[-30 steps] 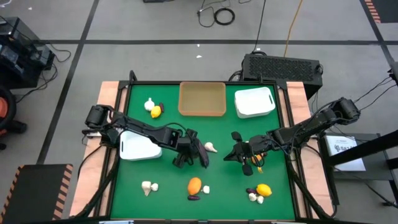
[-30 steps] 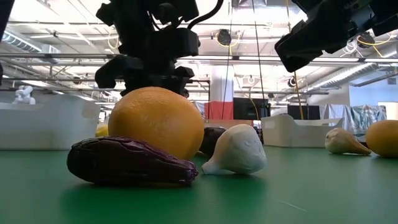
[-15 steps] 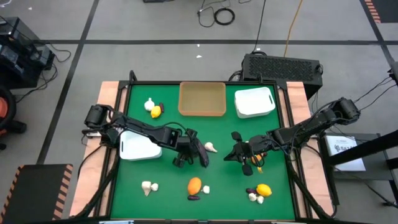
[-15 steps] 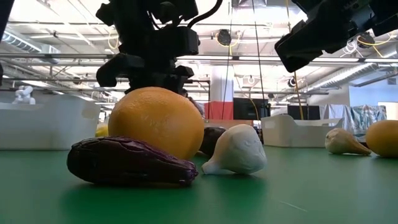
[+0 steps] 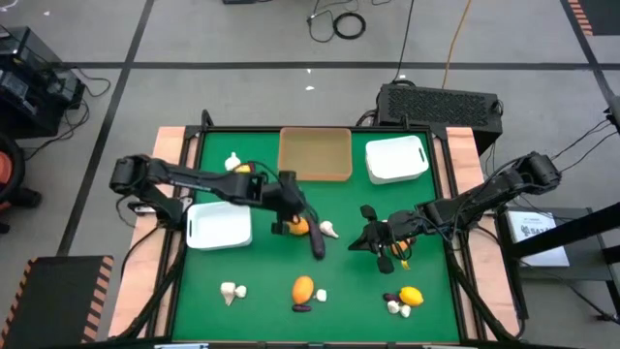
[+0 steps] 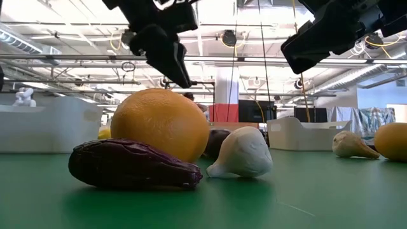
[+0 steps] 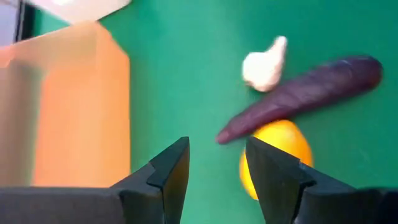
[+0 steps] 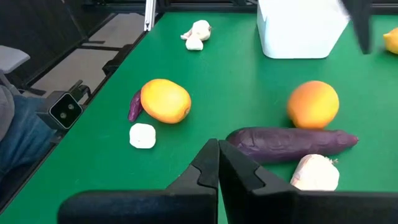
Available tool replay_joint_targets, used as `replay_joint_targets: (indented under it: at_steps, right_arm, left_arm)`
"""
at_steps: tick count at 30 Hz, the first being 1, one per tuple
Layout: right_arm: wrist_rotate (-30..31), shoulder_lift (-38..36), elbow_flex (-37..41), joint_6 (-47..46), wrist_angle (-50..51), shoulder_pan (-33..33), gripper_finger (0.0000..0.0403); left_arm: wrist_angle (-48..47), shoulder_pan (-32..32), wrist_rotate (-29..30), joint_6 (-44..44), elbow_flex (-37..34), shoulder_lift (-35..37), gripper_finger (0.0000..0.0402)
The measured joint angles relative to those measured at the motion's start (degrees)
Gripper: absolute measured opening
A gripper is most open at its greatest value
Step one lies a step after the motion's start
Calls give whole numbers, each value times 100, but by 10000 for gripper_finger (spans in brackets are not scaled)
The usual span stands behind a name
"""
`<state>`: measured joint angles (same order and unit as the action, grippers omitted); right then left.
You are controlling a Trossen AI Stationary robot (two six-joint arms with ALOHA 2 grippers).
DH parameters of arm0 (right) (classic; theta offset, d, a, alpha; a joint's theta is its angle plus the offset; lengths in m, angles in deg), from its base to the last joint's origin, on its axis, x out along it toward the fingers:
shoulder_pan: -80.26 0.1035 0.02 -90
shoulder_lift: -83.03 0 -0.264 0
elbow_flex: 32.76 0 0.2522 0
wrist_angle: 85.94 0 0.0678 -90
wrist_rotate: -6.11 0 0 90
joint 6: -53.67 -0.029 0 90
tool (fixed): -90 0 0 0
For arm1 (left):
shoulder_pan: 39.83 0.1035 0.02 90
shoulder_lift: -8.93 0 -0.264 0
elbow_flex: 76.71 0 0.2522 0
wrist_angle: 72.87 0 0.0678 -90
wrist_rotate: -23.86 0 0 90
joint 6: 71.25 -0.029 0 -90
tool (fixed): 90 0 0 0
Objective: Sort produce into baskets
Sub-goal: Put the lemon into the yellow bin
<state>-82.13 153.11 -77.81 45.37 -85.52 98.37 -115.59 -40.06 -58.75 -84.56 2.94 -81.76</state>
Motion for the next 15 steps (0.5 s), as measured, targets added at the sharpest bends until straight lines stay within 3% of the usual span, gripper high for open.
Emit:
replay_joint_targets:
  at_steps: [4, 9, 12, 15]
  right_arm:
    - [-1, 0, 0, -77, -4, 0, 0]
    - [51, 35, 0, -283, -24, -2, 2]
    - [604, 126, 2, 6, -422, 0, 1]
    - [1206, 164, 0, 303, -893, -6, 1]
  left_arm:
    - [-239, 181, -378, 231, -2, 26, 166]
    - [-737, 58, -250, 410, 0, 195, 166]
    - [-1293, 37, -185, 690, -11, 482, 166]
    - [-1162, -2, -247, 985, -386, 1085, 166]
